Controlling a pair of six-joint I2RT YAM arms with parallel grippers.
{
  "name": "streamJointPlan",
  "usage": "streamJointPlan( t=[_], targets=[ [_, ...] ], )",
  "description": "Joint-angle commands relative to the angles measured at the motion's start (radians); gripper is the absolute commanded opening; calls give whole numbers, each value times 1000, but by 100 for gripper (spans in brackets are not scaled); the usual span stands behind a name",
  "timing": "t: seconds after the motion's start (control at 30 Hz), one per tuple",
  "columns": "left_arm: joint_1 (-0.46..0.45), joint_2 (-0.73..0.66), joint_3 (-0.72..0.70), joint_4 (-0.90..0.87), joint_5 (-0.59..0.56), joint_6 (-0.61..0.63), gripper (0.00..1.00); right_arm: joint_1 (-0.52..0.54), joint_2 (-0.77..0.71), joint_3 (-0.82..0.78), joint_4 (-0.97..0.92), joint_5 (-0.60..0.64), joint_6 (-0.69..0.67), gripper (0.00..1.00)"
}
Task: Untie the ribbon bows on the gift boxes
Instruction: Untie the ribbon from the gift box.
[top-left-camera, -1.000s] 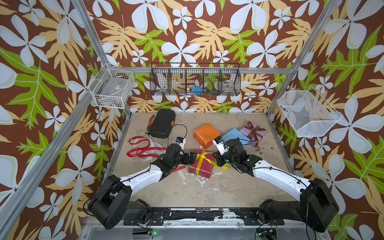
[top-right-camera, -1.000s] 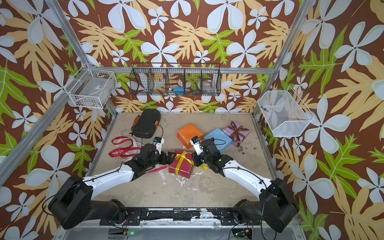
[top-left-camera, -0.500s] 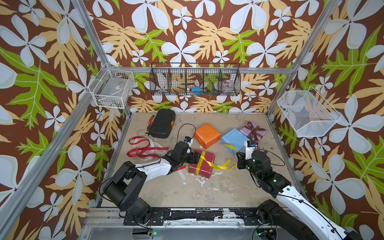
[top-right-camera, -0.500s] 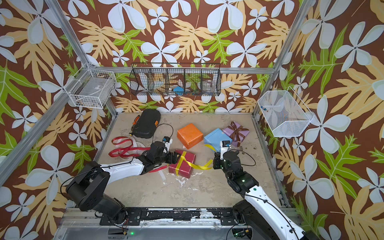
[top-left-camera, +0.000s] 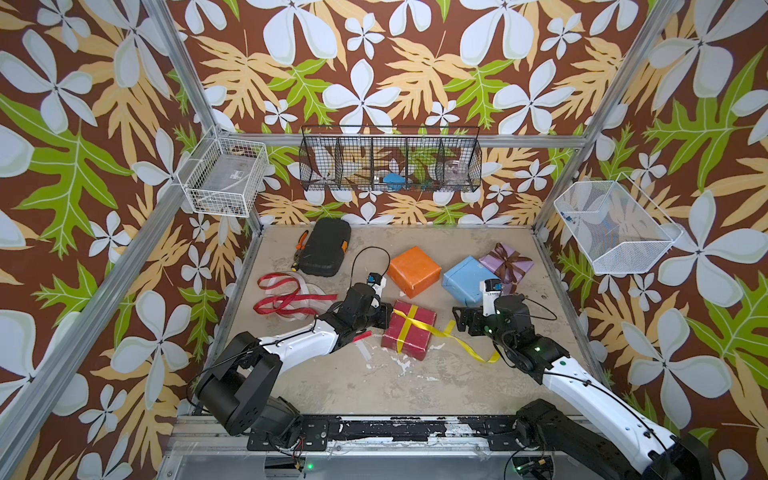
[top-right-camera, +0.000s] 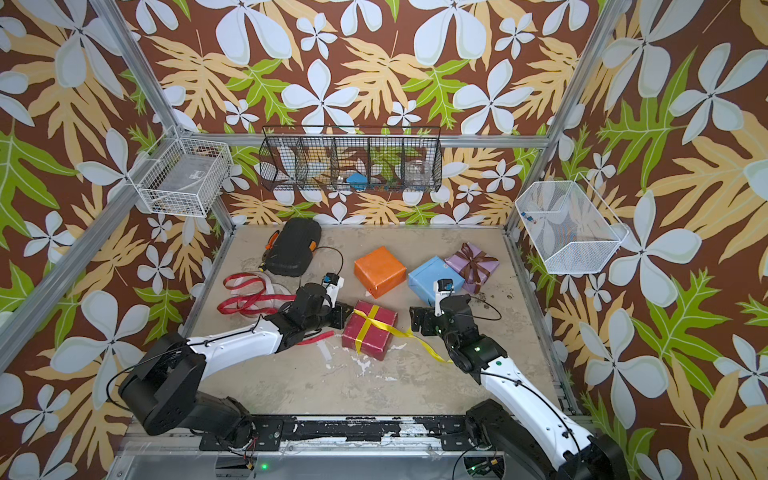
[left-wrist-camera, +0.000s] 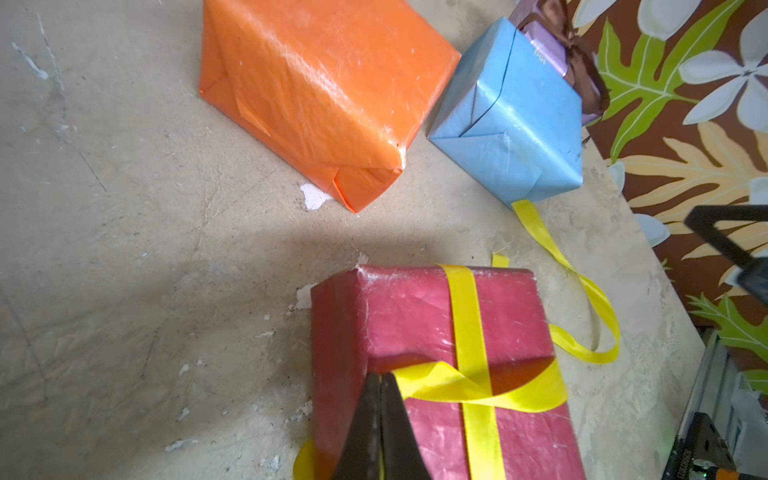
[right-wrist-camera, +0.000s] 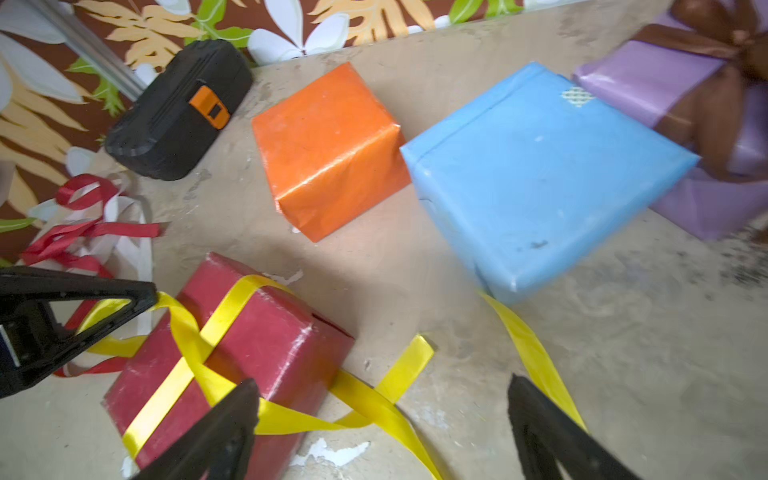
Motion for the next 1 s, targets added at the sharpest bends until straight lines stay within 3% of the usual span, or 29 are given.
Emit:
streamJointPlan(
  t=[0.0,0.17,0.2,0.23,0.33,0.37,0.57,0.67,0.73,0.87,0.93,0.97],
  targets=[
    [12,-42,-16,-4,-100,-30,3,2,68,27,75,-121,-28,81],
    [165,-107,-134,72,-114,-137,4,6,187,82,95,-179,-73,79],
    [195,-118,-157,91,-116,-154,9,8,208,99,89,-190,-76,79],
    [215,-124,-175,101,-126,-174,21,7,221,110,93,-211,-81,78],
    [255,-130,-209,134,-108,-220,43,9,255,118,130,-263,-78,78],
    [260,-125,-216,141,-104,-231,47,8,269,124,136,-268,-78,78],
    [297,-118,-270,135,-77,-299,48,8,364,177,128,-291,-116,73],
    [297,-169,-309,197,64,-326,48,10,389,204,124,-349,-134,67],
    [289,-205,-302,186,138,-344,53,26,393,218,104,-378,-156,64],
    [220,-308,-333,179,172,-390,70,115,400,248,21,-286,-204,61],
    [184,-348,-363,175,161,-418,99,164,411,259,0,-255,-238,60],
    [175,-362,-385,177,161,-442,100,192,419,264,-7,-218,-255,61]
  ],
)
